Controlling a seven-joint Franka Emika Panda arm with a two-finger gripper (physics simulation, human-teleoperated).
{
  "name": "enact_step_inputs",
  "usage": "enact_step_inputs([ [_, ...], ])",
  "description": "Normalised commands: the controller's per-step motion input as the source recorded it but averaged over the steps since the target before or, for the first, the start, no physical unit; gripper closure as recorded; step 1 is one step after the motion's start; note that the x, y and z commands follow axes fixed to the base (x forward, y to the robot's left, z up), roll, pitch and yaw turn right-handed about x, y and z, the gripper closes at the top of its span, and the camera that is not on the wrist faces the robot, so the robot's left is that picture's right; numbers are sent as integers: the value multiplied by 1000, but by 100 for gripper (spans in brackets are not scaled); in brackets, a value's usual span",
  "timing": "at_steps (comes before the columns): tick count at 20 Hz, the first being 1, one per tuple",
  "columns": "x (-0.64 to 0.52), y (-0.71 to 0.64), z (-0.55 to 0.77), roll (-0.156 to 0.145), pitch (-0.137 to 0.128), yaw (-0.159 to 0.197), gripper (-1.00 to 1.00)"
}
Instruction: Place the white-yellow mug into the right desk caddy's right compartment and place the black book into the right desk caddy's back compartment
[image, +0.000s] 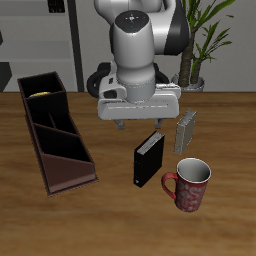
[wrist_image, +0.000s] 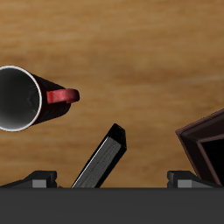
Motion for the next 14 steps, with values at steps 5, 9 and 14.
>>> enact_step_inputs([
  [5,3,-25,-145,0,-18,-81,-100],
  [9,-1,-31,-173,-16,-19,-79,-100],
  [14,15,60,-211,1,1,-52,-100],
])
